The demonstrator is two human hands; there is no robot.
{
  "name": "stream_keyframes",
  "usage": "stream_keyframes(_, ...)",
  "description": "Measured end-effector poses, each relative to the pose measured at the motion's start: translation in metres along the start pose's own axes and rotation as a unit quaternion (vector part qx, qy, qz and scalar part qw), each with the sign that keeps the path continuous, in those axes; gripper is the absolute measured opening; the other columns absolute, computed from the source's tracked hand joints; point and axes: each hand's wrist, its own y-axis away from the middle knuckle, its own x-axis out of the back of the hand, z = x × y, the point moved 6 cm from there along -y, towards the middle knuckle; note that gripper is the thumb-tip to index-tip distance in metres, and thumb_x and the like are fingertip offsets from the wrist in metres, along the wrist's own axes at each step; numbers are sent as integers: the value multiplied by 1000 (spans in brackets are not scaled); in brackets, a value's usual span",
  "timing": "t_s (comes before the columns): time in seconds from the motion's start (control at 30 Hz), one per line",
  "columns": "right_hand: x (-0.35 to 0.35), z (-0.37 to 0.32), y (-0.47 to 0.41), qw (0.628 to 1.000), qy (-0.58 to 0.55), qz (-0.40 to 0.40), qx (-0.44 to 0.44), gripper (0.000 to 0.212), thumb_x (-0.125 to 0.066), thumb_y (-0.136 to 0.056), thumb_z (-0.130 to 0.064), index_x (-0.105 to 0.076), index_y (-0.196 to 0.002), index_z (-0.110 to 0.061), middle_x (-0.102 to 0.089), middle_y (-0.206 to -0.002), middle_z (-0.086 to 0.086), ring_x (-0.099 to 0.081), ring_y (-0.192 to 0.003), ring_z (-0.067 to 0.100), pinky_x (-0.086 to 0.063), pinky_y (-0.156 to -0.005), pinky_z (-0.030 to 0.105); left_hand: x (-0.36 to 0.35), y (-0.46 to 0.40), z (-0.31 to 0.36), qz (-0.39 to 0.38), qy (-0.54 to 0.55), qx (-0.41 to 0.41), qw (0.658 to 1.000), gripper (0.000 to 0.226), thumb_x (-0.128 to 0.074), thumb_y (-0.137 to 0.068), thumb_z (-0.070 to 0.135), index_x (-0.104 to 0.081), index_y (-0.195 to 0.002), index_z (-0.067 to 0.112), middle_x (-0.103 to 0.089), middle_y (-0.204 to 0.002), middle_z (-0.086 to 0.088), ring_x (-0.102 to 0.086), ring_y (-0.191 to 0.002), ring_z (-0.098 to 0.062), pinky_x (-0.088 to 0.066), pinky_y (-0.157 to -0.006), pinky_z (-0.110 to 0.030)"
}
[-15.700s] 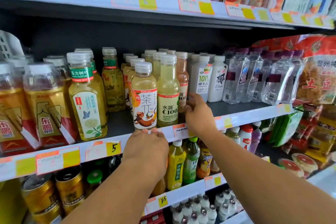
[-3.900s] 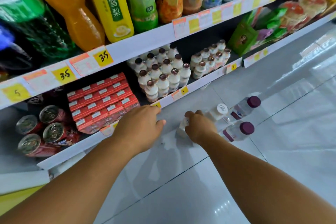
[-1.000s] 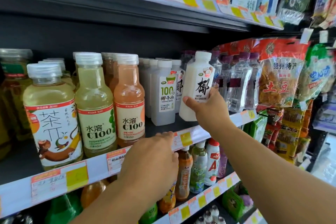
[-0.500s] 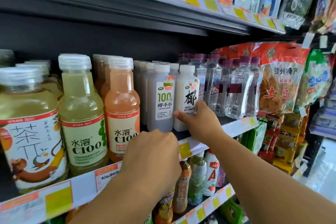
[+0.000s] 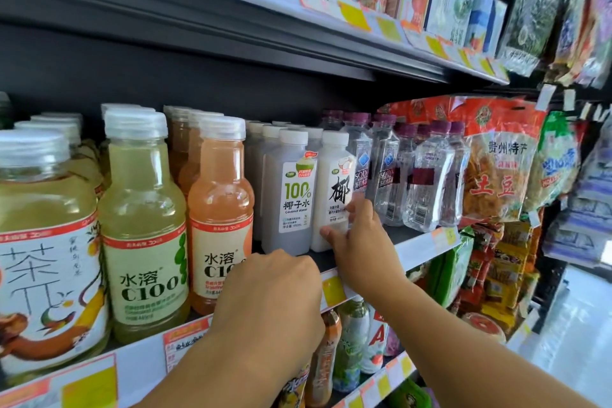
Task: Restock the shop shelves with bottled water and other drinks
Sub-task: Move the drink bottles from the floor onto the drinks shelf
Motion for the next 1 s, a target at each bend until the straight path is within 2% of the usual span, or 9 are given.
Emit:
stream_keyframes(0.17, -5, 0, -5, 999, 47, -4, 15, 35, -59, -99, -31, -43, -128, -21, -52, -133, 8, -61, -102, 30, -42, -74, 33, 0, 0, 3, -15, 4, 1, 1000, 11, -50, -93, 34, -56, -92, 25, -32, -69, 2, -43, -73, -21, -34, -64, -32)
stream_keyframes(0.33, -6, 2, -4, 997, 77, 2, 16, 35, -56, -100, -26, -43, -132, -22, -59, -131, 7, -62, -103, 30, -37, -72, 31, 0, 3, 6, -2, -17, 5, 1000, 37, -53, -92, 34, -28, -67, 21, -31, -66, 2, -36, -65, -20, -32, -61, -31)
stream_keyframes(0.5, -8, 2, -1, 996, 82, 10, 15, 37, -56, -100, -22, -43, -135, -23, -60, -134, 6, -61, -109, 30, -40, -75, 32, -1, 4, 9, -11, -26, -5, 1000, 38, -53, -90, 27, -25, -66, 21, -31, -66, 1, -32, -63, -19, -32, -62, -31)
stream_keyframes(0.7, -7, 1, 9, 998, 50, 37, 18, 39, -52, -102, -19, -43, -140, -16, -47, -141, 9, -57, -113, 31, -46, -82, 36, 4, 5, 11, 4, -28, -11, 1000, 25, -55, -91, 25, -35, -78, 19, -30, -65, 0, -37, -68, -22, -33, -63, -29)
stream_keyframes(0.83, 4, 4, 54, 992, -62, 104, 25, 34, -53, -102, -19, -48, -135, -13, -46, -130, 1, -45, -99, 4, -31, -72, 10, 14, 11, 13, 19, -31, -2, 999, 15, -56, -89, 24, -47, -79, 18, -36, -64, -5, -54, -77, -31, -35, -63, -32)
stream_keyframes(0.9, 4, 18, 93, 986, -96, 133, 28, 30, -54, -101, -19, -53, -130, -13, -48, -123, -4, -44, -99, -2, -33, -77, 6, 8, 17, 16, 7, -39, 4, 999, 13, -56, -90, 29, -58, -95, 17, -41, -68, -7, -53, -77, -32, -34, -63, -34)
stream_keyframes(0.93, -1, 31, 114, 986, -102, 130, 22, 28, -54, -100, -18, -54, -128, -14, -49, -120, -5, -47, -102, 0, -34, -80, 7, 1, 20, 18, 8, -36, 6, 999, 21, -56, -91, 31, -60, -105, 16, -48, -75, -7, -53, -80, -32, -35, -64, -34)
stream_keyframes(0.97, -8, 46, 135, 988, -104, 117, 9, 25, -55, -99, -17, -56, -125, -15, -51, -117, -6, -51, -104, 4, -37, -83, 10, -9, 25, 18, 13, -30, 6, 999, 31, -55, -91, 32, -58, -117, 15, -58, -92, -10, -57, -92, -32, -40, -68, -36)
stream_keyframes(1.0, -17, 64, 157, 989, -103, 104, -7, 23, -55, -99, -15, -58, -122, -15, -52, -113, -6, -54, -103, 7, -41, -85, 13, -24, 31, 20, 18, -18, -1, 1000, 41, -53, -93, 34, -53, -128, 13, -59, -118, -13, -55, -112, -32, -44, -81, -40)
